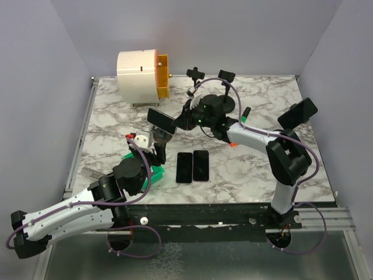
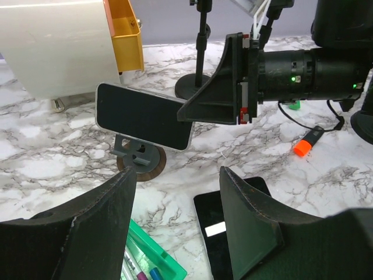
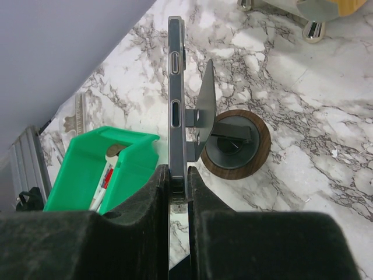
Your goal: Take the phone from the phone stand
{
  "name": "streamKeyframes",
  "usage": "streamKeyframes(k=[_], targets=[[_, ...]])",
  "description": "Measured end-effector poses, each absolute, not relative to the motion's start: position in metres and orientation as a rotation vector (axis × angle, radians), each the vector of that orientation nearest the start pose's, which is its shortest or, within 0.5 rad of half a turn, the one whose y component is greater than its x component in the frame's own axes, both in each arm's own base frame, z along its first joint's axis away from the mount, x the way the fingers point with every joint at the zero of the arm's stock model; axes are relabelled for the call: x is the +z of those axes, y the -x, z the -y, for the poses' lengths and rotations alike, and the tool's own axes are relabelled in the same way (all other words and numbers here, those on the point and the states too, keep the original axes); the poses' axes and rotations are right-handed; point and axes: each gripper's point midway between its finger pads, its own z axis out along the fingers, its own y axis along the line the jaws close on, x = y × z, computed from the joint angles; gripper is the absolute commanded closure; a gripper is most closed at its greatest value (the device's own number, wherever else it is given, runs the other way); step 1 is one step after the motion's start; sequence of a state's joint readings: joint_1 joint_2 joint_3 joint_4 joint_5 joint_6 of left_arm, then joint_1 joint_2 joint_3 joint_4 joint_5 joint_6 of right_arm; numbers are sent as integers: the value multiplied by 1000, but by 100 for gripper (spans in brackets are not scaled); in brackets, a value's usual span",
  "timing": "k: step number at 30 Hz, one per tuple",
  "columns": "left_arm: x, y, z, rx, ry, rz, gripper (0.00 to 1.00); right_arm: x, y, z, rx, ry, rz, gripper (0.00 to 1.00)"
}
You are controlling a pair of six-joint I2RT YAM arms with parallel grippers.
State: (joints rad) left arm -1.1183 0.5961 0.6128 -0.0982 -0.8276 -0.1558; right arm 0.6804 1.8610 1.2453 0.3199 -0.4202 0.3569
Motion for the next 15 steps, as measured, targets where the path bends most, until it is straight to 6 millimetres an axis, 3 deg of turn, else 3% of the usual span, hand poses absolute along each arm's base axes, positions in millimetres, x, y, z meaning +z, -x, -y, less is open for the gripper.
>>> streamKeyframes(k=[8,15], targets=[[280,-214,148,-310,-102,-1595,40,209,-348,-389,1086,631,-1818,100],[297,-211,134,-348,-35,-1545,41,254,-317,-359,1073,601,-1741,100]])
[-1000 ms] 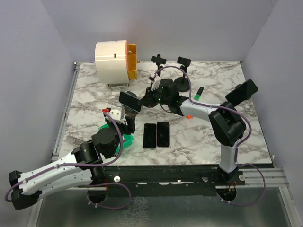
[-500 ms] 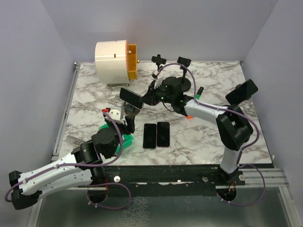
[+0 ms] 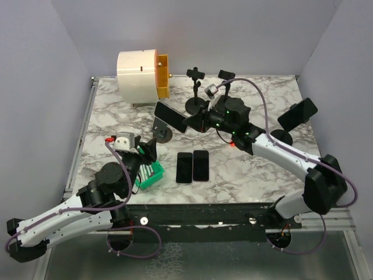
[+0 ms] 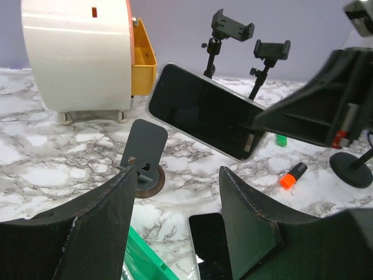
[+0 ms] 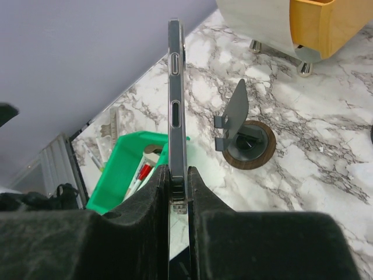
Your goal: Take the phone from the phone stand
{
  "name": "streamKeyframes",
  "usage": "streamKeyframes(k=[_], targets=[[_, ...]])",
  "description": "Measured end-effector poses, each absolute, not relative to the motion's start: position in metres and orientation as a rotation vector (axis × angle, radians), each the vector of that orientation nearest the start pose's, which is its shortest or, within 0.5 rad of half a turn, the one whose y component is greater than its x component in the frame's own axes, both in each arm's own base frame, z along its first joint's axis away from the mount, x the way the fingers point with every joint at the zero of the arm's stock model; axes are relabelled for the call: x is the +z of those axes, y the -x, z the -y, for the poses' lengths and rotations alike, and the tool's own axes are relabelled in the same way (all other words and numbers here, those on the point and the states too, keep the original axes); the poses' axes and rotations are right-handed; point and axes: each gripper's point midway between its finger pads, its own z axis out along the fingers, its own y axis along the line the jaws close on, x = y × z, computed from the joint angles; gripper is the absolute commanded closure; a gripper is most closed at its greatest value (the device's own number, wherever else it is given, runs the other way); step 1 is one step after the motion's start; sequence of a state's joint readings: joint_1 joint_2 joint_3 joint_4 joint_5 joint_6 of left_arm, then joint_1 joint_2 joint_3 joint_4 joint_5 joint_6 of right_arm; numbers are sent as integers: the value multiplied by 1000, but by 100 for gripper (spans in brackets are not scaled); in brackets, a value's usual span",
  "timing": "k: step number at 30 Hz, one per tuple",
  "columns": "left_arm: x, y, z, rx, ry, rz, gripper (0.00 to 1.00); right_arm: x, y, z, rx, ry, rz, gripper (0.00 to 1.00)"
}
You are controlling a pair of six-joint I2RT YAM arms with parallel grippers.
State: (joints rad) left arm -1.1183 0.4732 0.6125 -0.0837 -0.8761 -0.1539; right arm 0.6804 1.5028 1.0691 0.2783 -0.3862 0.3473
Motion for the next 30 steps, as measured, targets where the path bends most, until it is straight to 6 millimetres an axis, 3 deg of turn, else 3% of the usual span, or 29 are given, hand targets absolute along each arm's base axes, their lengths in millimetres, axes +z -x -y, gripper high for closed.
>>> streamKeyframes(k=[7,10,15,20,26,30], targets=[[313,-204,121,-443,61,-1479,39,299,-268,-313,1110,503,-1660,100],[322,-201,127,-537,100,-1455,38,312,-247,-296,1157,437,-1631,100],[339,-194,156,-742,105,-1414,33,318,-225,-279,1235,333,-1615,100],[351,-187,202,-945,37,-1392,22,323,-211,-269,1305,267,-1578,100],[366,-173,249,-1146,-65,-1373,19,349,-196,-260,1384,235,-1453,100],[383,-164,266,-1241,-111,-1345,18,371,-186,-253,1429,228,-1354,100]])
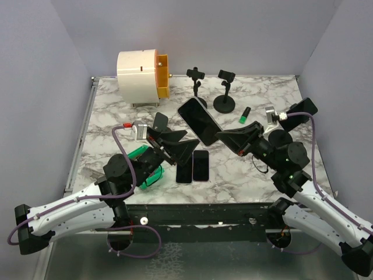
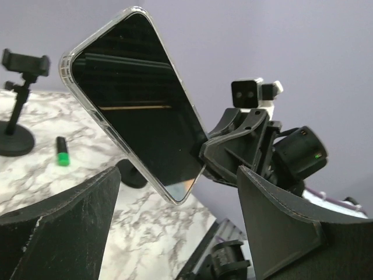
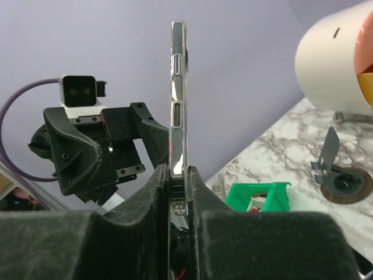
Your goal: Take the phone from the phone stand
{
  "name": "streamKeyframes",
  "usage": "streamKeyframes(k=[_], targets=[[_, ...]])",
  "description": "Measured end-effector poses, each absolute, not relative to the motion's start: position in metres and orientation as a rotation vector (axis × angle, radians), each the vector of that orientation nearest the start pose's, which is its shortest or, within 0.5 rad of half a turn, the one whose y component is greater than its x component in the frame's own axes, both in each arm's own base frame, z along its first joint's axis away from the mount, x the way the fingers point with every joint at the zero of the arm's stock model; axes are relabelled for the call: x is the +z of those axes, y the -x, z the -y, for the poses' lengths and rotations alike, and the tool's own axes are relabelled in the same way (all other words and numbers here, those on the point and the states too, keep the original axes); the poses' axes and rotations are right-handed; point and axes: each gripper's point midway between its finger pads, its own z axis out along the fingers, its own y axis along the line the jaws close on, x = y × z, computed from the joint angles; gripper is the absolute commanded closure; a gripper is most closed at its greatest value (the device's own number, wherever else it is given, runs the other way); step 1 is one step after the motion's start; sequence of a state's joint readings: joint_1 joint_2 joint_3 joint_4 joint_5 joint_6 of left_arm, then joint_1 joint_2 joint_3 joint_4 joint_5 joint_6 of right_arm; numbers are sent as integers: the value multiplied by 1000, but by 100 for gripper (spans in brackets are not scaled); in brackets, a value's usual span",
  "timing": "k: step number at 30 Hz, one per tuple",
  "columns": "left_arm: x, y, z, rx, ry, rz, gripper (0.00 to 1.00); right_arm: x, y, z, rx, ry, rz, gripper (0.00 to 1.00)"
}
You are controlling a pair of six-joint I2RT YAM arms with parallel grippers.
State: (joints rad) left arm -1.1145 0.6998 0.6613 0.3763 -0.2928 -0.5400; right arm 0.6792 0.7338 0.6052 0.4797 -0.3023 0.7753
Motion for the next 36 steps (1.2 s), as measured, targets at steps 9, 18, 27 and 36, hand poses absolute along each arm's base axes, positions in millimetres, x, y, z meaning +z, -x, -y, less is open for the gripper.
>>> streamKeyframes(k=[9,18,27,36], targets=[[424,-150,270,-1371,-118,-1243,18,409,-162,-242,1513,252,-1176,100],[457,-141,277,-1439,-158,-1166,16,428,-140,-242,1628,319,-1064,100],[480,-124,288,-1515,-253,-1091,33,437,-122,-240,1697,376,-989,100],[489,-113,291,-1564,-301,-1028,56,435,-118,-241,1737,383,-972,100]])
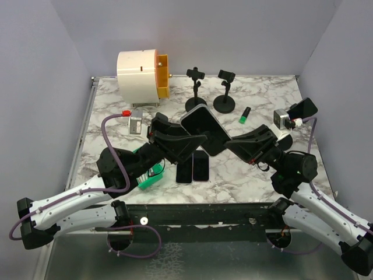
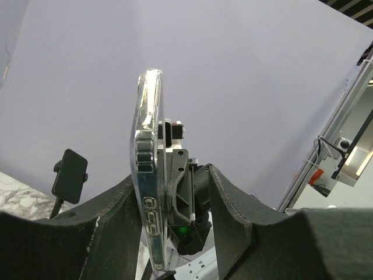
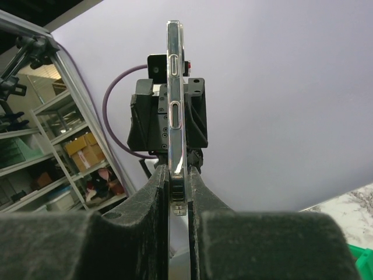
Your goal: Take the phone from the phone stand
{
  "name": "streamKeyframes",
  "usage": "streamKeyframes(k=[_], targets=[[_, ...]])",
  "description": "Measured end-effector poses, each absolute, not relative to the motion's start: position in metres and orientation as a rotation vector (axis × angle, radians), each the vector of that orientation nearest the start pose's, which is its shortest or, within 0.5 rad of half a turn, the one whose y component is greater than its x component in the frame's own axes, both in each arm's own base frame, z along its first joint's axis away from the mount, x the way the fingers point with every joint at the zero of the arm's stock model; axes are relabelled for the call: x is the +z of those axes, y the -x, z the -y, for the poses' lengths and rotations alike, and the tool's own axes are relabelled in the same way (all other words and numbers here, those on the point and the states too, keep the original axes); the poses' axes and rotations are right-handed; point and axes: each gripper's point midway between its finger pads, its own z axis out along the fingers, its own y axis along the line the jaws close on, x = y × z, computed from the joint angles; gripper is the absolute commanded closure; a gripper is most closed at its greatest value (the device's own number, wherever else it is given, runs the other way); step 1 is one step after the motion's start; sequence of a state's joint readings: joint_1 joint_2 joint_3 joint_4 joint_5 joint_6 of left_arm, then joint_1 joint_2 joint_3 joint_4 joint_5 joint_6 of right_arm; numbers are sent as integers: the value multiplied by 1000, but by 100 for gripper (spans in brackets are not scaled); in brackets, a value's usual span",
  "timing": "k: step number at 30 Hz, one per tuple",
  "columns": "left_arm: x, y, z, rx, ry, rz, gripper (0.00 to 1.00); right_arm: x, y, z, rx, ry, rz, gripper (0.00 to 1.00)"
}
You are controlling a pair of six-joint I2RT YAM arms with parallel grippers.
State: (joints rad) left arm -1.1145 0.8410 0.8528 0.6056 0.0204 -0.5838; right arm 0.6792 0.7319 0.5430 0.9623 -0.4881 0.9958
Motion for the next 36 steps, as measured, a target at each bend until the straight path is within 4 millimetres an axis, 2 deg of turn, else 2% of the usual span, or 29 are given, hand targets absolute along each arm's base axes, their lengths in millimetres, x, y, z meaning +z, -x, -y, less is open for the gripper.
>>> streamKeyframes(k=[11,16,17,19,24,27,29,36], targets=[[493,-109,291,-1583,-316,-1002,81,437,-114,-240,1761,391,-946,100],[491,-112,292,-1568,-312,-1006,100,438,-111,-238,1756,403,-938,99],[491,-113,292,-1564,-313,-1007,100,438,-110,-238,1752,404,-939,97],[490,-114,292,-1560,-312,-1009,100,436,-111,-238,1739,407,-946,86],[483,-117,294,-1549,-309,-1026,100,431,-114,-239,1714,409,-981,39],[470,-119,298,-1534,-317,-1060,100,428,-116,-242,1689,420,-1016,25],[465,-122,299,-1522,-314,-1077,100,429,-118,-243,1663,429,-1046,7],[455,-124,296,-1501,-305,-1103,100,445,-114,-235,1485,522,-1139,4]])
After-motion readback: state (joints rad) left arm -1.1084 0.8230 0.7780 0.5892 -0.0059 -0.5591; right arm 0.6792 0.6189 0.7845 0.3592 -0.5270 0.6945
